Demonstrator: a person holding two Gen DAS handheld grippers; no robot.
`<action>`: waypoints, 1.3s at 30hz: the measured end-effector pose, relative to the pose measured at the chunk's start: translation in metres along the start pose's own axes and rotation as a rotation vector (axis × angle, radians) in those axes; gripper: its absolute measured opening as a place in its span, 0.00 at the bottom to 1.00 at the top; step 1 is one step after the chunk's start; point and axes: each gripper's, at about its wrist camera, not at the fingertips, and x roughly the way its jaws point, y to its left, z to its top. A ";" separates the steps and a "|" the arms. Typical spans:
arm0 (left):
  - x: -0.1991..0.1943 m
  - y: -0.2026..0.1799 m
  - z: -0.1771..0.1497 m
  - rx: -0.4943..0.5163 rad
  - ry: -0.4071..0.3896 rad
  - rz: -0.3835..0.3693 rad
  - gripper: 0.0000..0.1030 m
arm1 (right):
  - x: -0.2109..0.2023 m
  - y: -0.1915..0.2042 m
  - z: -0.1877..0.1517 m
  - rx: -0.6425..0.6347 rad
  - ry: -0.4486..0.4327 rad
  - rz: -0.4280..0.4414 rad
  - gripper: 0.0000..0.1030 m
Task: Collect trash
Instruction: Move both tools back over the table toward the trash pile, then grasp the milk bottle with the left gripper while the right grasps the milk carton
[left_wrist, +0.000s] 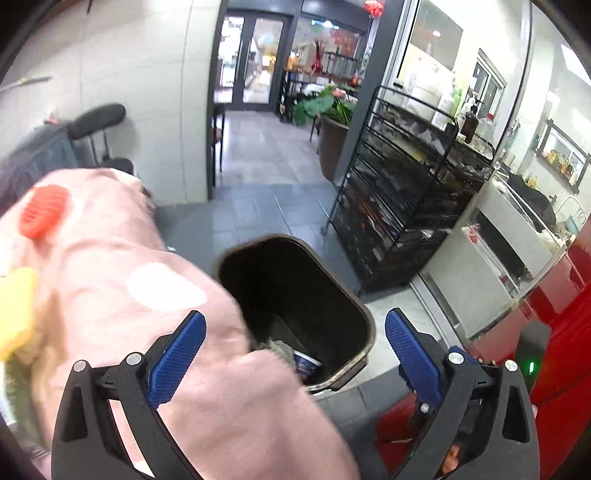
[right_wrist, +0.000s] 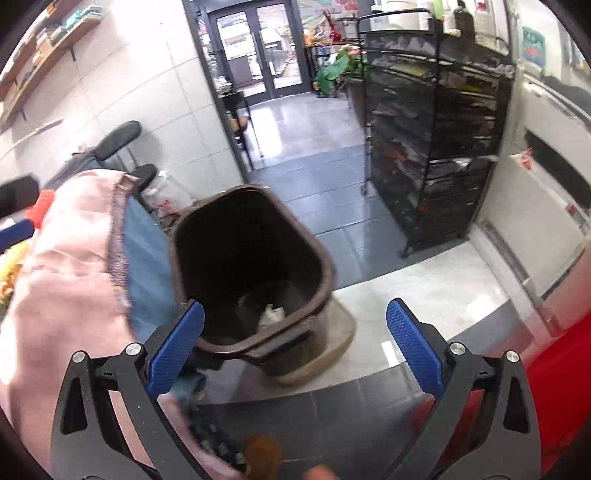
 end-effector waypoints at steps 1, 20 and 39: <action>-0.006 0.003 -0.003 0.003 -0.010 0.014 0.94 | -0.001 0.004 0.001 -0.004 0.004 0.025 0.95; -0.130 0.134 -0.060 -0.225 -0.201 0.356 0.94 | -0.053 0.187 0.002 -0.326 0.083 0.472 0.95; -0.125 0.332 -0.053 -0.483 0.096 0.429 0.80 | -0.068 0.313 -0.023 -0.610 0.153 0.594 0.95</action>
